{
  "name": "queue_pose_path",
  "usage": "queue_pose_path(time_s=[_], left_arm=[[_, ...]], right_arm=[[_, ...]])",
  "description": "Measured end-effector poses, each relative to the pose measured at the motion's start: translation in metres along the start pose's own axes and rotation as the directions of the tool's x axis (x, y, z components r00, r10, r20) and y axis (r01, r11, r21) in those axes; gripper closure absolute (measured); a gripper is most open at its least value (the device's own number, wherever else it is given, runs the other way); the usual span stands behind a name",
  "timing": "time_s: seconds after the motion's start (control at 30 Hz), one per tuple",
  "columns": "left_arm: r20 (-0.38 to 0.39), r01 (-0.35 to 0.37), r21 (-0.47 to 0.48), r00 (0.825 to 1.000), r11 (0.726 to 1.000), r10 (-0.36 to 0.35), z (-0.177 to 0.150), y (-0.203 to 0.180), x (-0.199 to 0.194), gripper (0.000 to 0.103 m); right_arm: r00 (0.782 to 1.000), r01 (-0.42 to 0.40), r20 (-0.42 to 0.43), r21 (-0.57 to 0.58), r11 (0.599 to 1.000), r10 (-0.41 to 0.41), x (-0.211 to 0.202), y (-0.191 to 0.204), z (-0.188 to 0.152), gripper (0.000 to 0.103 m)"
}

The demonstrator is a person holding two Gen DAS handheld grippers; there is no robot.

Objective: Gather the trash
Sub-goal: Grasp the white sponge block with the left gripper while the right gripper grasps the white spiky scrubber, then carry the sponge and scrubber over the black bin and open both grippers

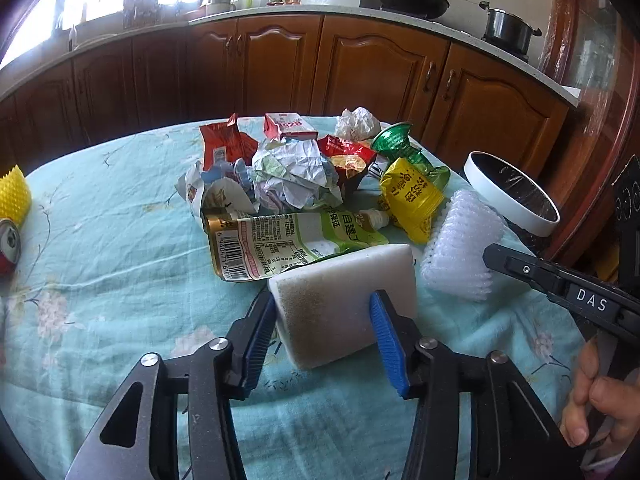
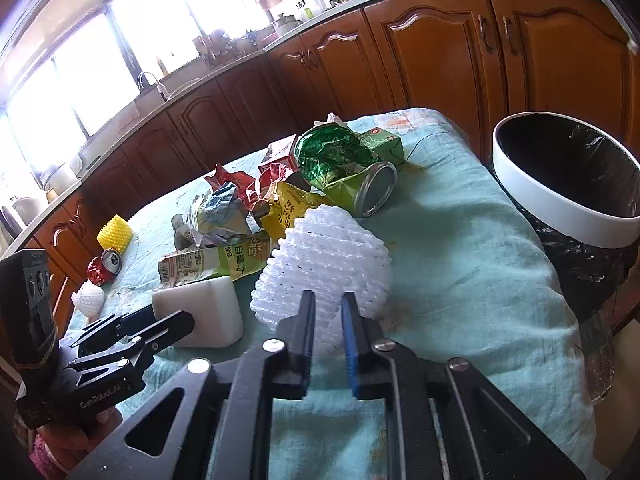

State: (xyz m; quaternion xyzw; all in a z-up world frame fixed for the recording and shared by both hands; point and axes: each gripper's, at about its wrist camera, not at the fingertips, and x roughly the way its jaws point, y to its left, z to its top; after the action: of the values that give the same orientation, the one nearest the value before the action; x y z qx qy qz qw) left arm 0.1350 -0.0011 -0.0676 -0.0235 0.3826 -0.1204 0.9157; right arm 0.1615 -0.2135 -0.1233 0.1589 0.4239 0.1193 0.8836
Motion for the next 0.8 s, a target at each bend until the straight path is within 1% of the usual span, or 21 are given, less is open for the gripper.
queue_pose_path(time_s=[0.07, 0.1, 0.17, 0.23, 0.37, 0.53, 0.67, 0.8], left_arm=[[0.016, 0.005, 0.001, 1.000, 1.000, -0.005, 0.001, 0.001, -0.005, 0.071], [0.024, 0.013, -0.001, 1.000, 1.000, -0.013, 0.002, 0.001, -0.008, 0.073], [0.042, 0.033, -0.006, 0.999, 0.999, -0.033, 0.002, 0.001, -0.018, 0.079], [0.055, 0.050, -0.003, 0.997, 0.999, -0.050, 0.003, -0.001, -0.025, 0.083], [0.083, 0.082, 0.007, 0.993, 0.997, -0.082, 0.004, -0.011, -0.038, 0.085], [0.113, 0.098, 0.060, 0.988, 0.993, -0.105, 0.011, -0.031, -0.044, 0.086], [0.112, 0.110, 0.097, 0.986, 0.989, -0.121, 0.022, -0.049, -0.037, 0.086], [0.105, 0.118, 0.129, 0.986, 0.985, -0.132, 0.037, -0.067, -0.018, 0.086]], right_arm=[[1.000, 0.001, 0.011, -0.006, 1.000, 0.000, -0.006, 0.000, -0.002, 0.097], [1.000, -0.002, 0.017, -0.006, 1.000, 0.002, -0.009, -0.001, -0.002, 0.098], [1.000, -0.004, 0.025, 0.000, 1.000, 0.004, -0.016, -0.005, -0.001, 0.098], [0.999, 0.000, 0.038, 0.005, 1.000, 0.000, -0.024, -0.009, 0.000, 0.099], [0.998, 0.009, 0.069, 0.015, 1.000, -0.010, -0.039, -0.017, 0.005, 0.099], [0.994, 0.025, 0.108, 0.026, 0.999, -0.027, -0.056, -0.028, 0.011, 0.100], [0.990, 0.041, 0.134, 0.050, 0.998, -0.047, -0.067, -0.043, 0.018, 0.100], [0.986, 0.063, 0.151, 0.076, 0.995, -0.074, -0.076, -0.062, 0.025, 0.100]])
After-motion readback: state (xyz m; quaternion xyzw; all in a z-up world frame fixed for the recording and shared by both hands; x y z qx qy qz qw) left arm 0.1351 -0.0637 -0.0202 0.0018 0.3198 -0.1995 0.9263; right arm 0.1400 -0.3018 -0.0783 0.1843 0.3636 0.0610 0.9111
